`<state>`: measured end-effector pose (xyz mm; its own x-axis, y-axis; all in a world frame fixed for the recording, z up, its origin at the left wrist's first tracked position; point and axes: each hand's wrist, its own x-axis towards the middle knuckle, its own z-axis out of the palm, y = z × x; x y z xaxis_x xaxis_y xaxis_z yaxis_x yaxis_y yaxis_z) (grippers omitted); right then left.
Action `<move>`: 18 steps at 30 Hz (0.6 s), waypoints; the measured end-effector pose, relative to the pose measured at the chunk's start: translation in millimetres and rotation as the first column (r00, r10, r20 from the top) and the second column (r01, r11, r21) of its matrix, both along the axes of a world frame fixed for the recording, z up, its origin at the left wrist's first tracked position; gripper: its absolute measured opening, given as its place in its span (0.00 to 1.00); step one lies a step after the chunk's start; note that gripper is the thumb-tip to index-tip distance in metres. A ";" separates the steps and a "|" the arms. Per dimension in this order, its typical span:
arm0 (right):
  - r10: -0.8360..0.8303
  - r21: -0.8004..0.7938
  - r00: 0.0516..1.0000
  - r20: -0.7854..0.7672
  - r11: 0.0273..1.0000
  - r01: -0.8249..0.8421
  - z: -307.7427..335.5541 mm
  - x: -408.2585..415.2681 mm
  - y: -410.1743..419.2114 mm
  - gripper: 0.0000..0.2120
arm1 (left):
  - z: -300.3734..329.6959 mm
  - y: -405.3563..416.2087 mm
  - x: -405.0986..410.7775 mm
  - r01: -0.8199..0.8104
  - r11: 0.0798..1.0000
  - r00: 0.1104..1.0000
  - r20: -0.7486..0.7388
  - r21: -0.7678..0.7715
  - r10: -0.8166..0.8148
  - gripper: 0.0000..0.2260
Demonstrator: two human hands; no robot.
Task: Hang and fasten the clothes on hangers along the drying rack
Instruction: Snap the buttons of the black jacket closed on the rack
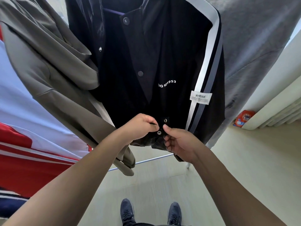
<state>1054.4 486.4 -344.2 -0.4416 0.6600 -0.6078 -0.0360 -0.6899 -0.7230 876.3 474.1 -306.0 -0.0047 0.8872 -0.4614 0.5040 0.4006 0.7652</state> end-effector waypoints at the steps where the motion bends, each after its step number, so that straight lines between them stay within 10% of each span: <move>1: 0.021 0.027 1.000 0.009 0.999 -0.021 0.7 -0.6 0.4 0.10 | 0.8 1.3 1.0 0.011 1.000 1.000 -0.005 0.008 -0.011 0.07; 10: -0.022 -0.016 1.000 -0.011 1.000 0.022 2.8 -14.9 6.8 0.09 | 1.9 8.2 3.6 0.014 1.000 0.999 -0.043 -0.020 -0.014 0.05; 15: -0.133 -0.049 0.991 -0.022 0.990 0.132 -10.2 24.9 1.0 0.10 | 13.4 25.5 -46.5 -0.363 0.928 0.930 -0.031 0.088 0.366 0.18; 18: -0.169 -0.087 0.985 -0.031 0.982 0.166 -20.1 33.4 -6.0 0.10 | 31.4 23.8 -41.9 -0.171 0.985 0.978 -0.112 0.034 0.173 0.12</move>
